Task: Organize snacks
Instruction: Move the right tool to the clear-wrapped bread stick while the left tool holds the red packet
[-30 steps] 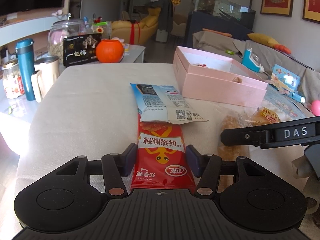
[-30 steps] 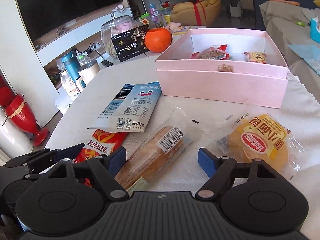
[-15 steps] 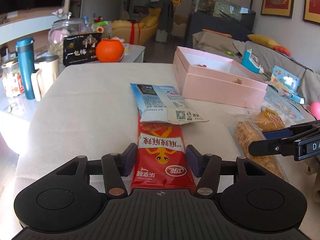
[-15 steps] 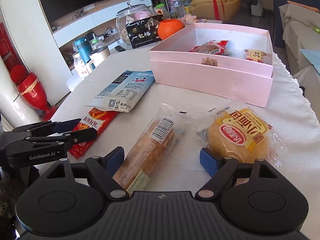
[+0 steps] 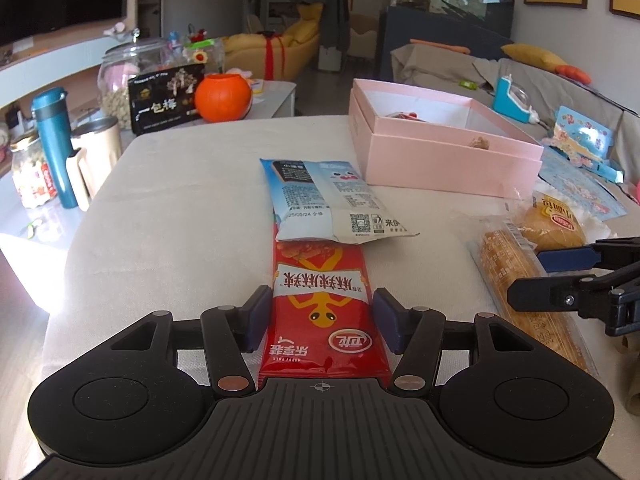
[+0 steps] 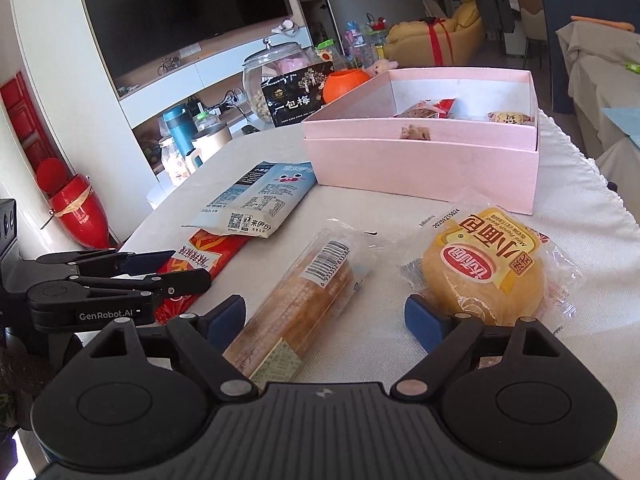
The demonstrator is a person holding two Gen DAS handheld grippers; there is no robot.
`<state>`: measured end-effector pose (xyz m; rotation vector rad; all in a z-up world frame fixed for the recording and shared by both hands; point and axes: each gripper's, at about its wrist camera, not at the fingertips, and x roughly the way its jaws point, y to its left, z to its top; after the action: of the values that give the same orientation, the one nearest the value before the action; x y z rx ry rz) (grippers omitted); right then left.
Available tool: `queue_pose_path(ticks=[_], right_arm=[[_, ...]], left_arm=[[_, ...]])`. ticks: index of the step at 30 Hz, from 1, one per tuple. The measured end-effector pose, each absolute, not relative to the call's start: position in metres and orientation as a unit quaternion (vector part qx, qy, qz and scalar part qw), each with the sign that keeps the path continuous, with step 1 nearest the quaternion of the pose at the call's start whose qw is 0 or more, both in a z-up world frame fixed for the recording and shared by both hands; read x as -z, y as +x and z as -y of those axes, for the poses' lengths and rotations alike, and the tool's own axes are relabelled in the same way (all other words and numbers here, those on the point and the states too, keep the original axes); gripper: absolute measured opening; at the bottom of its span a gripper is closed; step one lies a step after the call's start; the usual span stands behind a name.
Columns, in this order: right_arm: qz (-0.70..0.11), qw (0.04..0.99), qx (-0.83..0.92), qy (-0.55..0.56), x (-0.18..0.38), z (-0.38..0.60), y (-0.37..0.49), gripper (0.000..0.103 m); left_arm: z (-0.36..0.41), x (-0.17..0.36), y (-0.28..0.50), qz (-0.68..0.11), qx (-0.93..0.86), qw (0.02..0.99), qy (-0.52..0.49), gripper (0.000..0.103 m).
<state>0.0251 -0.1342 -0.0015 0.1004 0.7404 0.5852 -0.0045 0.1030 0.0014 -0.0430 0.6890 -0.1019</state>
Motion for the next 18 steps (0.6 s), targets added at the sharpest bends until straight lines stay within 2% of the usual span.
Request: queue_pose_path(ticks=[9, 15, 18], right_arm=[[-0.362, 0.882, -0.3, 0.037, 0.002, 0.129, 0.027, 0.099], [-0.372, 0.874, -0.304, 0.068, 0.0, 0.137, 0.028, 0.1], [-0.381, 0.871, -0.308, 0.038, -0.001, 0.129, 0.027, 0.103]], left_arm=[[-0.095, -0.007, -0.009, -0.36, 0.042, 0.932, -0.026, 0.059], [-0.094, -0.009, -0.038, -0.364, 0.069, 0.928, -0.031, 0.057], [-0.097, -0.009, -0.04, -0.368, 0.07, 0.926, -0.04, 0.057]])
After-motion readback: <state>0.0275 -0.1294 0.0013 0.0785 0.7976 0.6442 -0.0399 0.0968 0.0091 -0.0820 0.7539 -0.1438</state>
